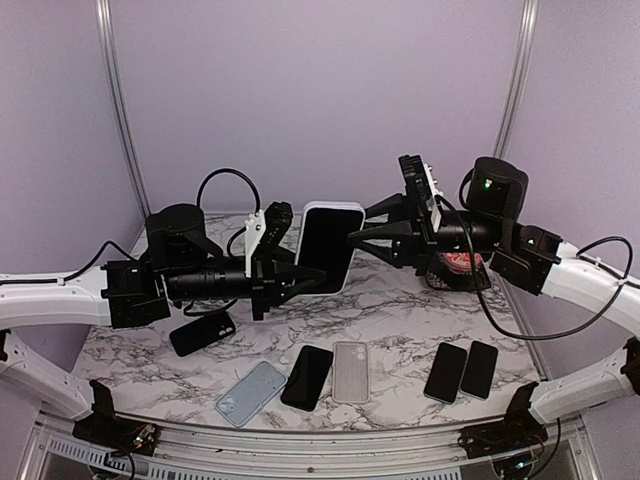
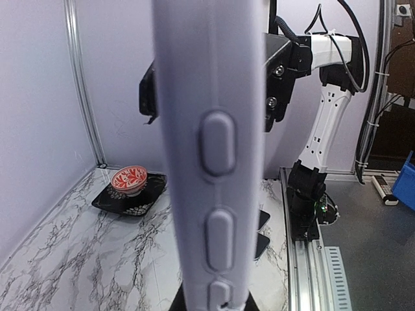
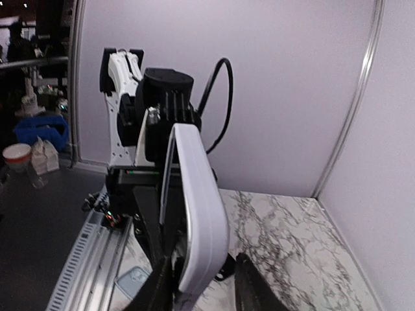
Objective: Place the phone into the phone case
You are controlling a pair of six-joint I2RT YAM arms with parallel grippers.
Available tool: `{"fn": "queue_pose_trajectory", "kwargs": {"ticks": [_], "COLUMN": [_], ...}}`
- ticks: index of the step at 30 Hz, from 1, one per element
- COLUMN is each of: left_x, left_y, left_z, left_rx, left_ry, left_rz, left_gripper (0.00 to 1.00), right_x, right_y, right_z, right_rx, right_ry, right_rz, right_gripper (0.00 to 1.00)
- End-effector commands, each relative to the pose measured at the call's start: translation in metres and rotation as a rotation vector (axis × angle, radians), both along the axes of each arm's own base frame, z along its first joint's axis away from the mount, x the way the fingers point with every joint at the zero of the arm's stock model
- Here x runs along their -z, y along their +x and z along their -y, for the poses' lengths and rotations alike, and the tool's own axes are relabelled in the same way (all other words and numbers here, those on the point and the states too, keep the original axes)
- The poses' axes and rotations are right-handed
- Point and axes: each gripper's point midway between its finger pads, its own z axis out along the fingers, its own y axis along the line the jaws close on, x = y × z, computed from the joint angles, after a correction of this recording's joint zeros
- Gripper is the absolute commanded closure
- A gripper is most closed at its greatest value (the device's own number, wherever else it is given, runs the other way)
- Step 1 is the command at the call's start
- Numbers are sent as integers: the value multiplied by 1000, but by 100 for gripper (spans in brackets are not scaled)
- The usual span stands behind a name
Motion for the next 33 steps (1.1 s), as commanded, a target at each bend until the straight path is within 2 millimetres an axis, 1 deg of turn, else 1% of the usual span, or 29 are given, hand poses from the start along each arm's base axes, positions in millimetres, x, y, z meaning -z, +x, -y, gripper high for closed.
{"fn": "queue_pose_trajectory", "kwargs": {"ticks": [1,2,7,8,9,10,11,12,13,15,16,18,19,22,24,25,26,27,28,29,30,31,33], "left_x": [-36,-36,-38,-39,-41,-43,-45,-46,-46,-45,-44,-42,-40,-37,-35,-33,-30,-27,-23,-19,-14,-4,12], "left_y": [-4,-3,7,9,11,12,14,14,14,13,13,11,10,10,11,14,22,32,44,59,73,87,111], "left_z": [0,1,-1,-2,-3,-4,-5,-5,-5,-4,-3,-2,-1,0,0,-1,-4,-9,-16,-26,-37,-49,-74], "left_rx": [25,22,-37,-55,-66,-75,-83,-83,-81,-71,-63,-49,-42,-38,-42,-55,-109,-175,-254,-355,-456,-555,-742], "left_ry": [-129,-130,-148,-158,-168,-181,-189,-200,-205,-205,-204,-200,-198,-193,-190,-187,-187,-187,-185,-182,-169,-129,-63], "left_rz": [35,34,16,12,8,5,8,-12,-22,-31,-35,-46,-51,-65,-69,-70,-74,-78,-83,-87,-91,-104,-128], "left_gripper": [100,100,100,100,100,100,100,100,100,100,100,100,100,100,100,86,48,26,11,2,1,1,1], "right_x": [-13,-12,-2,2,6,11,16,19,21,21,21,16,14,9,8,8,9,11,10,14,19,28,46], "right_y": [-12,-11,-5,-3,-1,0,1,2,2,0,0,-1,-1,4,14,21,29,39,50,61,72,84,108], "right_z": [-8,-10,-12,-13,-14,-15,-17,-18,-19,-19,-19,-17,-17,-16,-15,-14,-13,-13,-11,-9,-5,0,17], "right_rx": [-105,-105,-81,-68,-63,-64,-63,-64,-68,-78,-82,-83,-78,-51,-3,20,48,90,135,183,234,290,395], "right_ry": [59,55,38,35,28,18,8,1,-4,3,10,30,38,56,63,61,56,46,36,20,2,-28,-71], "right_rz": [-43,-50,-87,-102,-116,-130,-149,-165,-175,-183,-185,-175,-171,-196,-233,-257,-282,-309,-328,-352,-377,-419,-500], "right_gripper": [86,100,100,76,50,39,37,38,43,56,65,90,100,100,100,100,100,100,100,100,100,100,100]}}
